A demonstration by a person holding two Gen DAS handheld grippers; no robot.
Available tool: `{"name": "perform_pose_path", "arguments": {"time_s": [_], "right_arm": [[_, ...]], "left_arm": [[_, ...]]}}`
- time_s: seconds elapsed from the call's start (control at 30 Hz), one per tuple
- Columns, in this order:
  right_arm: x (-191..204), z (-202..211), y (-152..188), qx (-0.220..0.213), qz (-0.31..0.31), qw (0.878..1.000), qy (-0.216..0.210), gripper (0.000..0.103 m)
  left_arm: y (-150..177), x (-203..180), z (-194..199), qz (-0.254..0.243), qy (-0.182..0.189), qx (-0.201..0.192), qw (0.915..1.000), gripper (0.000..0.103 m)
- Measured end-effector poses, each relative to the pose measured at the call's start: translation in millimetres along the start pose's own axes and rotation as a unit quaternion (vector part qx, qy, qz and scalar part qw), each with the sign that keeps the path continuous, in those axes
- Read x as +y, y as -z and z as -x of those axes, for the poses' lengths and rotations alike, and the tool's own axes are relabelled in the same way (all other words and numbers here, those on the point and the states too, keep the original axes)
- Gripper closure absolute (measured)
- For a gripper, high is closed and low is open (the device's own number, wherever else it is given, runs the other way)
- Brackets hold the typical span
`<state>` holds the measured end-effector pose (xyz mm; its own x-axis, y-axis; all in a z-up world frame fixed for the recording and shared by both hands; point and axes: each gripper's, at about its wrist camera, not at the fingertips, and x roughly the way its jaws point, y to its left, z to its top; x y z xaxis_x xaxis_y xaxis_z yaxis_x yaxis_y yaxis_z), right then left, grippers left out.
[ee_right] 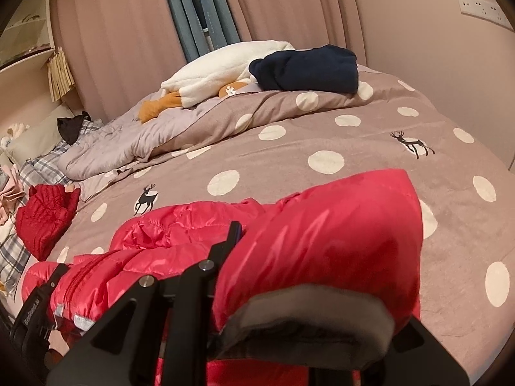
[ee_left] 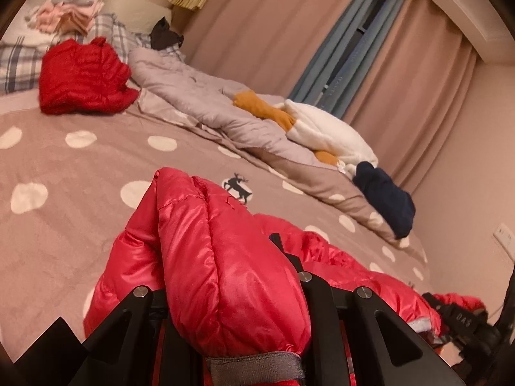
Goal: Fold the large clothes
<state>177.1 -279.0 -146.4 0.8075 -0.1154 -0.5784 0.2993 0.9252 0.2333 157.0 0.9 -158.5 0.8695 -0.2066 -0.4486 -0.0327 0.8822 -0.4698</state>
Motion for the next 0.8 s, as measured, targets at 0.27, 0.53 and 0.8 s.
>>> {"name": "perform_pose_path", "arguments": {"time_s": [0.27,0.53,0.8], "right_arm": [[4,2,2,-0.005,0.001,1.0,0.009,0.081],[3,8,4,-0.011,-0.004,1.0,0.004,0.08],[0,9,8,-0.014,-0.026,1.0,-0.009,0.065]], "left_arm": [[2,10,-1,0.02,0.006,0.031,0.9993,0.084],[1,11,7,0.014,0.005,0.036,0.9992,0.074],[1,14,2,0.021,-0.006,0.043,0.9988,0.054]]}}
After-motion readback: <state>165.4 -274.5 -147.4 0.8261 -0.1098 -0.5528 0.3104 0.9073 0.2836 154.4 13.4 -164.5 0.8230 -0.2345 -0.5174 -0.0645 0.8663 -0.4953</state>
